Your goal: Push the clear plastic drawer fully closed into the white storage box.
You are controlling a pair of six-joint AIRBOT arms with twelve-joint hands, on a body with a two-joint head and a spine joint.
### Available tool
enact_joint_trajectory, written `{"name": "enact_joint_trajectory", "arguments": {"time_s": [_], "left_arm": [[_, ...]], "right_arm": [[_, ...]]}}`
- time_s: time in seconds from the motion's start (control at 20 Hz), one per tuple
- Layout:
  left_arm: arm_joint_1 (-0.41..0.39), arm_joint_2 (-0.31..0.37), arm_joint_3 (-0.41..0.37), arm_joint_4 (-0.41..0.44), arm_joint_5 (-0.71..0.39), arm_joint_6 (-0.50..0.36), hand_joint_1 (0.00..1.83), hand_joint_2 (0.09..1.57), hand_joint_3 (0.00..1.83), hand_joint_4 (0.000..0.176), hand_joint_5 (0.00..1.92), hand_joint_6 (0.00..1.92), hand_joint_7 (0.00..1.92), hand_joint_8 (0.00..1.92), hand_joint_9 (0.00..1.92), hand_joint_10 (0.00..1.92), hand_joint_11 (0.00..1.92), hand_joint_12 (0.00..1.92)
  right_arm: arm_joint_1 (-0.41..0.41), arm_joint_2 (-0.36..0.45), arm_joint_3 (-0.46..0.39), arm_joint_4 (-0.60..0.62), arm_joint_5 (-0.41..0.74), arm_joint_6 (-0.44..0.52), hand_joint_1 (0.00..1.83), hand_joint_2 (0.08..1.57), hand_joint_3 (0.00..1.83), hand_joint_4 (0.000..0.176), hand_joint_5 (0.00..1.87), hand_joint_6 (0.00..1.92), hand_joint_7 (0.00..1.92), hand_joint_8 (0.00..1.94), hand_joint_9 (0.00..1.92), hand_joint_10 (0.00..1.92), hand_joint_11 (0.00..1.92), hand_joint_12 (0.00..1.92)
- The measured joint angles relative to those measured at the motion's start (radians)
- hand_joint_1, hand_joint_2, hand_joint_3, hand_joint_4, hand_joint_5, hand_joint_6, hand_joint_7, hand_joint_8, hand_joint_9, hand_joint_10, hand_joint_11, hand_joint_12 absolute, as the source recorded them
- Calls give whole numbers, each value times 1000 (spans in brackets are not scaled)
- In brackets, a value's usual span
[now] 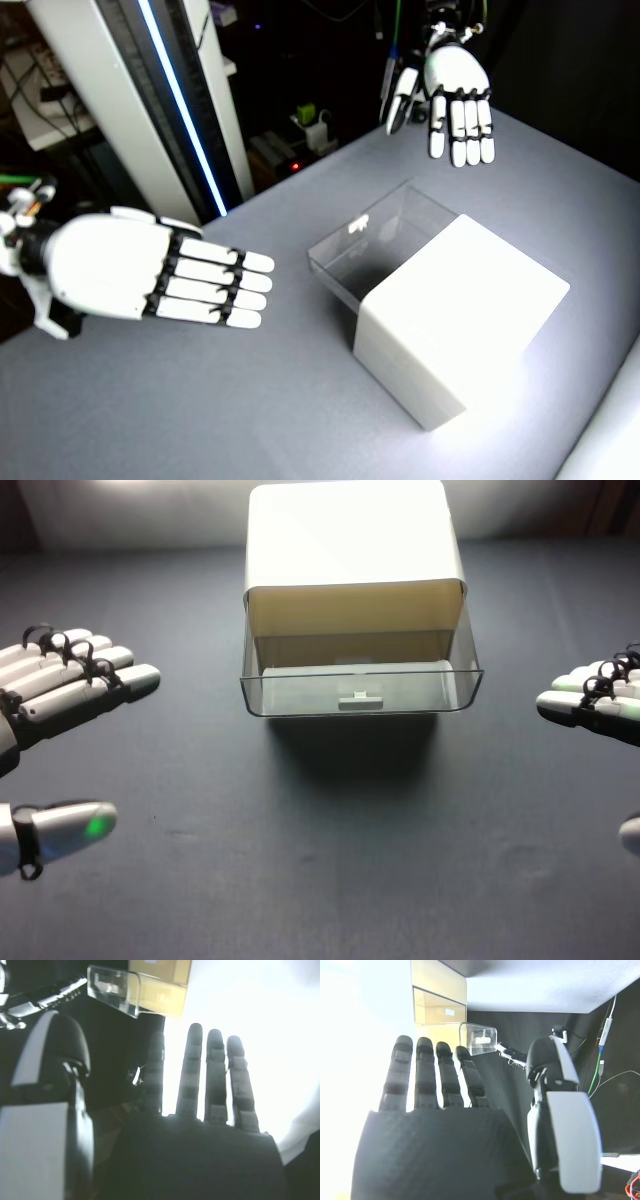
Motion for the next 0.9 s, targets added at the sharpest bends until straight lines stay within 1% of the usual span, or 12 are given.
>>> {"name": "enact_joint_trajectory", "arguments": {"time_s": [0.05,0.15,0.3,0.35,0.4,0.5,0.55,0.6,0.7,0.75,0.8,0.9], "left_arm": [[-10,-4,6,4,2,-3,0,1222,86,90,11,19,0,0,0,0,0,0],[-40,-24,19,11,23,-11,0,1226,68,109,0,2,0,0,0,0,0,0],[-50,-33,23,30,40,-17,0,1231,63,110,1,0,0,0,0,0,0,0],[-50,-33,23,29,40,-17,0,1237,64,95,18,8,0,0,0,0,0,0],[-50,-33,23,26,42,-17,0,1238,63,93,17,7,0,0,0,0,0,0],[-50,-33,25,27,41,-18,0,1231,57,107,2,1,0,0,0,0,0,0],[-50,-33,25,25,41,-17,0,1240,60,116,0,0,0,0,0,0,0,0],[-50,-33,25,21,41,-17,0,1248,63,116,0,0,0,0,0,0,0,0],[-50,-33,25,8,39,-17,0,1258,65,88,27,12,5,2,0,0,0,0],[-50,-33,25,4,34,-17,0,1259,65,88,29,13,4,1,0,0,0,0],[-50,-33,25,2,32,-16,0,1259,64,99,28,12,8,3,0,0,0,0],[-50,-33,25,-2,23,-16,0,1265,64,98,29,13,4,1,0,0,0,0]], "right_arm": [[0,0,0,5,2,-6,164,1387,23,0,30,11,0,0,0,0,0,0],[-1,1,0,23,6,-14,200,1403,16,0,31,7,0,0,0,0,0,0],[-12,2,0,34,19,-18,221,1405,6,0,35,6,0,0,0,0,0,0],[-12,2,0,33,16,-18,204,1403,4,0,32,4,0,0,0,0,0,0],[-12,2,0,33,15,-18,190,1406,5,0,29,2,0,0,0,0,0,0],[-12,2,0,33,23,-18,179,1392,0,0,33,3,0,0,0,0,52,29],[-13,2,0,33,23,-18,167,1397,0,0,42,0,0,0,0,0,10,269],[-20,2,-2,35,27,-18,154,1397,0,0,34,0,0,0,0,0,1,350],[-40,2,-6,34,35,-18,155,1405,2,0,32,4,5,2,5,2,0,317],[-55,-2,-6,31,42,-18,171,1419,2,0,41,4,20,3,16,5,0,352],[-63,-8,-6,31,47,-16,180,1410,0,0,44,3,30,2,18,4,0,283],[-77,-22,-5,24,54,4,274,1394,0,0,88,6,63,2,57,13,0,386]]}}
